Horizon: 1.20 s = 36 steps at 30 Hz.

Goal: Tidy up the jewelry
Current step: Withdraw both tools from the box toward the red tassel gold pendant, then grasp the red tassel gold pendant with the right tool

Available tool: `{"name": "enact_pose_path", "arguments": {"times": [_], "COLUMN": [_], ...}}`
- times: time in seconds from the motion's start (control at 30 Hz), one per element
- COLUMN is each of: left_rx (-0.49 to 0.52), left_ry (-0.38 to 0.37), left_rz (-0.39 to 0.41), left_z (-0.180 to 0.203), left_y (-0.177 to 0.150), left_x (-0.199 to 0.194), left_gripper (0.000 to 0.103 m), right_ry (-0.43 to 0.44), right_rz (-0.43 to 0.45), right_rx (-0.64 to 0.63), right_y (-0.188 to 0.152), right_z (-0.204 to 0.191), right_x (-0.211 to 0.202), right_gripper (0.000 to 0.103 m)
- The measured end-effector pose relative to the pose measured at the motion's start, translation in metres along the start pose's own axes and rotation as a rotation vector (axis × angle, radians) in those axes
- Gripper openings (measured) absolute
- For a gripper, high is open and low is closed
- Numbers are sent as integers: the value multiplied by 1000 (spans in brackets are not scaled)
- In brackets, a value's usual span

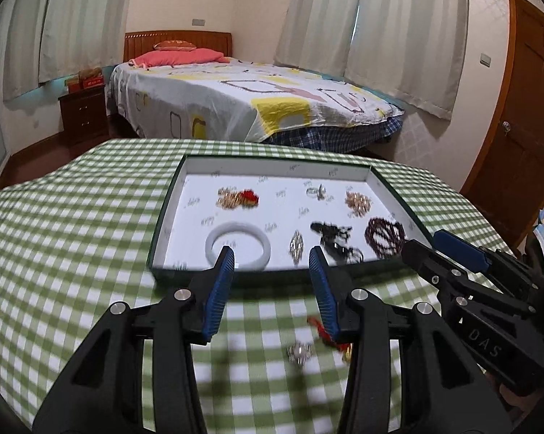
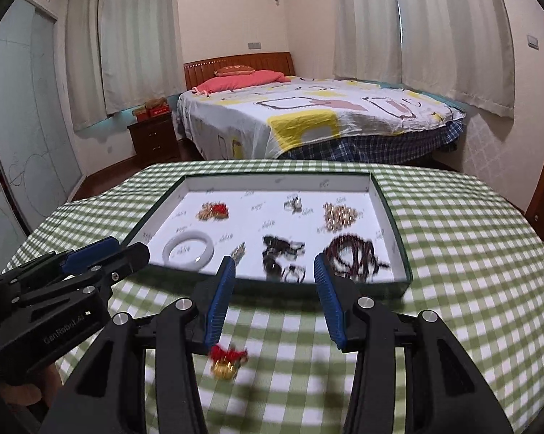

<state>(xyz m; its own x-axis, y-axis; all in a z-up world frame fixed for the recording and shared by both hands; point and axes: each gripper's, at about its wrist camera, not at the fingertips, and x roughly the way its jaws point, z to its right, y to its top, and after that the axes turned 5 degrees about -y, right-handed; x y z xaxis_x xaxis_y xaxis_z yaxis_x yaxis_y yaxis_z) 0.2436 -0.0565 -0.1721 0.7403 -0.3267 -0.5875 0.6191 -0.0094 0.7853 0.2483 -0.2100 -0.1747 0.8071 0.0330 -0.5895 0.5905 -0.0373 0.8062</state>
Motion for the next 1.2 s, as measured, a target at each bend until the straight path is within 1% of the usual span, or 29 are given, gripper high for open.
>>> {"name": "enact_pose_path", "arguments": {"times": [0.2, 0.57, 0.7, 0.87, 0.97, 1.2], "left_rx": [-5, -36, -49, -97, -119, -158], "left_ry": [29, 70, 86, 115, 137, 156], "left_rz": [-6, -11, -9, -14, -12, -16], "left_z": [-7, -26, -36, -57, -68, -83], "left_y": [-16, -35, -40, -45, -46, -47], "left_x": [-17, -43, -50, -57, -59, -60], "left_gripper": [42, 42, 42, 42, 42, 42], "right_ry": [-2, 6, 17, 15, 9, -11], "right_rz": [-13, -35, -55, -87, -110, -174], "right_rx": [4, -27, -49, -63, -62, -59], "right_y": [-17, -31, -37, -42, -45, -50], "right_z": [-5, -22, -35, -45, -48, -48], "right_x": [-10, -16, -13, -4, 2, 19], "right_gripper": [45, 45, 45, 45, 45, 45]}}
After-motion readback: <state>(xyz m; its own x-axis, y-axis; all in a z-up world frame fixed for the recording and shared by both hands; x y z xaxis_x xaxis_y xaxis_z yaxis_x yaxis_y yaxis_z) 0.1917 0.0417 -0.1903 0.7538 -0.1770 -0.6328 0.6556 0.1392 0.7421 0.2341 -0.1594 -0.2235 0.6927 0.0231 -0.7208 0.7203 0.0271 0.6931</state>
